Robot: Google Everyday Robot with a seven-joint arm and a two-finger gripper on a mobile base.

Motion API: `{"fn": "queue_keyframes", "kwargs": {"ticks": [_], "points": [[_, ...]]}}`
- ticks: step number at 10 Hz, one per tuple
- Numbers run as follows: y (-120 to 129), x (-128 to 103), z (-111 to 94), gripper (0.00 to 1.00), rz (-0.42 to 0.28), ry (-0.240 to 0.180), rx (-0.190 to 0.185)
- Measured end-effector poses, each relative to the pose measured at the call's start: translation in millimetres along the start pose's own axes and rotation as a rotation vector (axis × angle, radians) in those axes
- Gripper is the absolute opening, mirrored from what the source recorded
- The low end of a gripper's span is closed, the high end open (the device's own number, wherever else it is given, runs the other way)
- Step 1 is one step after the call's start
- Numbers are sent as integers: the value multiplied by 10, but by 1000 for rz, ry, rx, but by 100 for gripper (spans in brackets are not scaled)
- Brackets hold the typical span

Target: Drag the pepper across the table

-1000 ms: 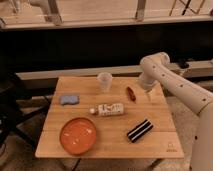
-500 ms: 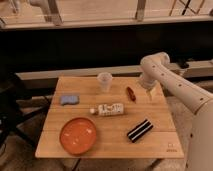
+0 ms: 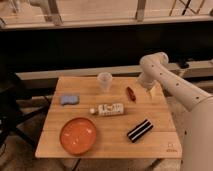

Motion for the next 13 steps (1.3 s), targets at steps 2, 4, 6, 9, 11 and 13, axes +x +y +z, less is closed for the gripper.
{"fn": "queue_keyframes", "kwargs": {"ticks": [2, 4, 6, 9, 11, 13], "points": [[-53, -1, 26, 80, -48, 1, -3], [-78, 10, 51, 80, -81, 1, -5], [-61, 43, 86, 80, -114, 4, -10], [-112, 23, 159, 80, -168, -1, -17], [-150, -13, 239, 80, -197, -7, -24], [-178, -27, 281, 80, -238, -12, -31]]}}
